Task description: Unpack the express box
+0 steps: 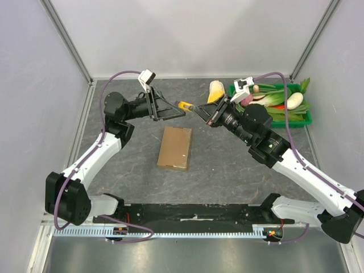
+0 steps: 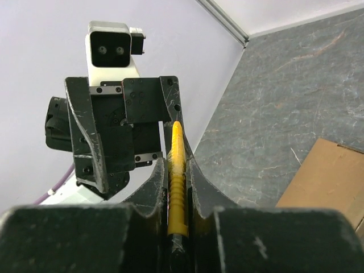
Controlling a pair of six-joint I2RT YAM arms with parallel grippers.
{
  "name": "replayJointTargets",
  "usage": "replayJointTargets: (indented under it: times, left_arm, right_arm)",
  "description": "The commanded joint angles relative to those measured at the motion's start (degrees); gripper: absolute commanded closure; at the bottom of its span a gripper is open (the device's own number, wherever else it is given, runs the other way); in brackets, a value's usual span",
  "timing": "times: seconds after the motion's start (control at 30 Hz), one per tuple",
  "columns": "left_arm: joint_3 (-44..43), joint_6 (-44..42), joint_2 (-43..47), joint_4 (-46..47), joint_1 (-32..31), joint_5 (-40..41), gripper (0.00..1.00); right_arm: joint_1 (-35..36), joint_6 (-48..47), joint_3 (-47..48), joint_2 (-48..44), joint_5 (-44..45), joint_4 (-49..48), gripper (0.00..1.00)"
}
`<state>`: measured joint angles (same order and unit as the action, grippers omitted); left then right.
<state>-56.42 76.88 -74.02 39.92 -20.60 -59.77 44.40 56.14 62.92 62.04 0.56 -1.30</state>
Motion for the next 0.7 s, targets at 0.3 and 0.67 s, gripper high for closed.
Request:
replayJointTargets:
  times: [0.3, 0.67]
  left_arm:
    - [-3.7, -11.9, 1.0, -12.1, 0.1, -4.2, 0.20]
    - [-4.2, -13.9, 1.8, -15.2, 0.2, -4.7, 0.19]
  right_arm:
    - [0.1, 0.9, 3.3, -1.6, -5.3, 3.6, 1.00]
    - [0.1, -1.1, 1.9, -4.2, 0.6, 5.3, 1.00]
